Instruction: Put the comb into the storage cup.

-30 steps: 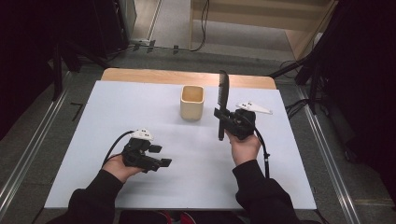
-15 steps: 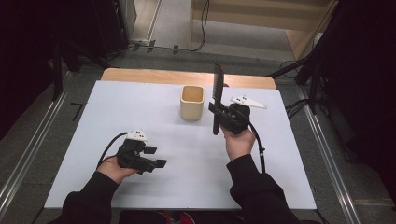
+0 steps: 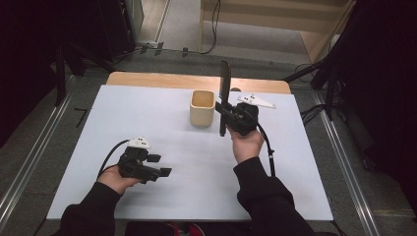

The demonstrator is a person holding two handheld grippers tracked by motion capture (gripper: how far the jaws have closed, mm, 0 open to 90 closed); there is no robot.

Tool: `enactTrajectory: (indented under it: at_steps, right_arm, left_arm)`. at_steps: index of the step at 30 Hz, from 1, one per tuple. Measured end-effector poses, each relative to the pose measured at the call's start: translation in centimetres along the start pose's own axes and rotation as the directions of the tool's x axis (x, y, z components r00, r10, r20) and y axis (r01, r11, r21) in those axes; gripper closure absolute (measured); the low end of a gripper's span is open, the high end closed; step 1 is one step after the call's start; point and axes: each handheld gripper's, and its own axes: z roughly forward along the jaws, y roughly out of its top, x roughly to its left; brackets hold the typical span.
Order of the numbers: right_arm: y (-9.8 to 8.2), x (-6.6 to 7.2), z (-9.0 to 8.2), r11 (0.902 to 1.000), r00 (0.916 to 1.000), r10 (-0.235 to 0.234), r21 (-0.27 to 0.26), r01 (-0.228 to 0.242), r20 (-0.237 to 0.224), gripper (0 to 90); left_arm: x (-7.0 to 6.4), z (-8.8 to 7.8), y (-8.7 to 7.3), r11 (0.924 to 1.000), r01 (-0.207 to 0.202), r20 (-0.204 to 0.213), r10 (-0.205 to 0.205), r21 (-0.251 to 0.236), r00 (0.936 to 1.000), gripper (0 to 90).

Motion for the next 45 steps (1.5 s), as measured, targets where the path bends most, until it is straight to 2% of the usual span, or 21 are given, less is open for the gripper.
enactTrajectory:
  at_steps: [9,24,29,35,41,45]
  right_arm:
    - [1.0,0.0,0.5,0.9999,0.9999,-0.004,-0.015,0.004,0.015,69.7]
    - [2.6,0.5,2.5,0.9998,0.9998,-0.015,-0.013,0.015,0.015,69.7]
    - [3.1,0.5,3.4,1.0000,0.9999,-0.006,0.004,0.006,0.015,69.7]
    - [3.4,0.5,4.3,0.9999,0.9995,-0.012,0.000,0.012,0.029,69.6]
    - [4.1,0.5,5.1,0.9999,0.9997,0.014,0.000,-0.014,0.022,69.6]
    - [4.4,0.6,5.7,0.9999,0.9995,0.013,0.002,-0.013,0.030,69.7]
  left_arm:
    - [0.1,-0.4,-0.3,0.9999,0.008,-0.008,-0.008,-0.010,0.9999,27.8]
    - [0.5,-0.9,-0.5,0.9996,0.018,-0.008,-0.018,-0.023,0.9998,27.8]
    - [0.6,-1.1,-0.6,0.9996,0.021,-0.008,-0.022,-0.021,0.9997,27.8]
    - [0.9,-1.2,-0.8,0.9993,0.030,-0.008,-0.030,-0.025,0.9995,27.8]
    - [1.0,-1.4,-0.9,0.9991,0.034,-0.007,-0.034,-0.025,0.9994,27.8]
    - [1.1,-1.4,-1.0,0.9991,0.034,-0.009,-0.034,-0.025,0.9994,27.8]
